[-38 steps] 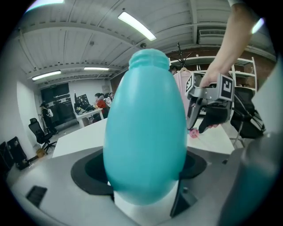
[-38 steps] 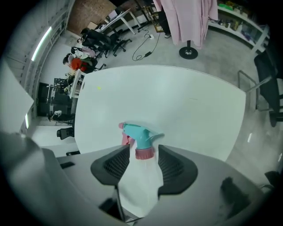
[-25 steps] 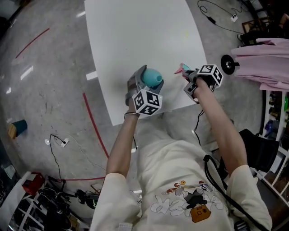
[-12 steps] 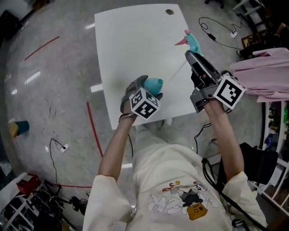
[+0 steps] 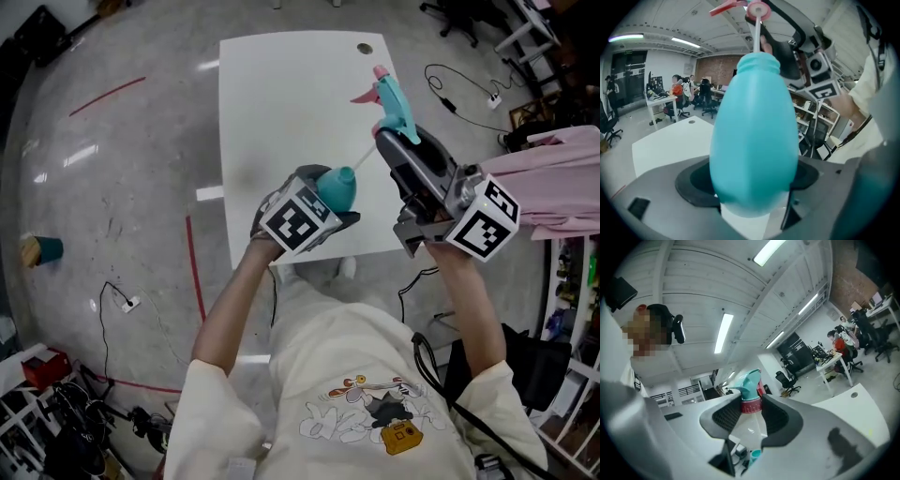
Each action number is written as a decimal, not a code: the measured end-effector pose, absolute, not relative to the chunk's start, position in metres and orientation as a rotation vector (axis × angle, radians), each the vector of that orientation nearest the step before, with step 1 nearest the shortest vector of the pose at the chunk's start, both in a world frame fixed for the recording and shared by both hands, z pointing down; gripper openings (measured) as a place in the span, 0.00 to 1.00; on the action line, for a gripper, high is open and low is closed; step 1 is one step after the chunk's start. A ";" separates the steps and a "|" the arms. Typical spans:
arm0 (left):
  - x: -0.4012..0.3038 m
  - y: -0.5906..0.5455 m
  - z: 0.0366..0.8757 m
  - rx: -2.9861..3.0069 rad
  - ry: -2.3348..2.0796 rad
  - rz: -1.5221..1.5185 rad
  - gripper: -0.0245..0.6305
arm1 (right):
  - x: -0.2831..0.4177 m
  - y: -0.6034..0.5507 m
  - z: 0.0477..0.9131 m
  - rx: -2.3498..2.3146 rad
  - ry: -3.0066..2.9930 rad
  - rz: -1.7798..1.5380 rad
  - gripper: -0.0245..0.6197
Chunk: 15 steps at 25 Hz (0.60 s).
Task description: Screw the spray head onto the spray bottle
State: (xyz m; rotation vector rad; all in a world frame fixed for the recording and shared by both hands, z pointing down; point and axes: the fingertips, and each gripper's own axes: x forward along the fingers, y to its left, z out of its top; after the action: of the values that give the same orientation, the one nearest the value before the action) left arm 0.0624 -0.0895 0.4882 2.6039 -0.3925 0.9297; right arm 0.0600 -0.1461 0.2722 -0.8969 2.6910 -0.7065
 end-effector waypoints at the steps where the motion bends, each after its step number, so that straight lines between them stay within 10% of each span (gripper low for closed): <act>1: 0.068 -0.085 0.476 2.624 -0.373 0.923 0.69 | 0.060 -0.139 0.270 -0.858 2.717 -0.700 0.25; 15: 0.074 -0.011 0.342 2.700 0.262 0.853 0.69 | 0.033 -0.061 0.223 0.004 3.015 -0.565 0.25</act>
State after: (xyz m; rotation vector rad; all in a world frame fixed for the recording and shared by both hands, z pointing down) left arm 0.0742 -0.0114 0.3425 2.6999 0.2621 0.8527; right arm 0.0334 -0.0611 0.2232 0.0044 3.0148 -0.5648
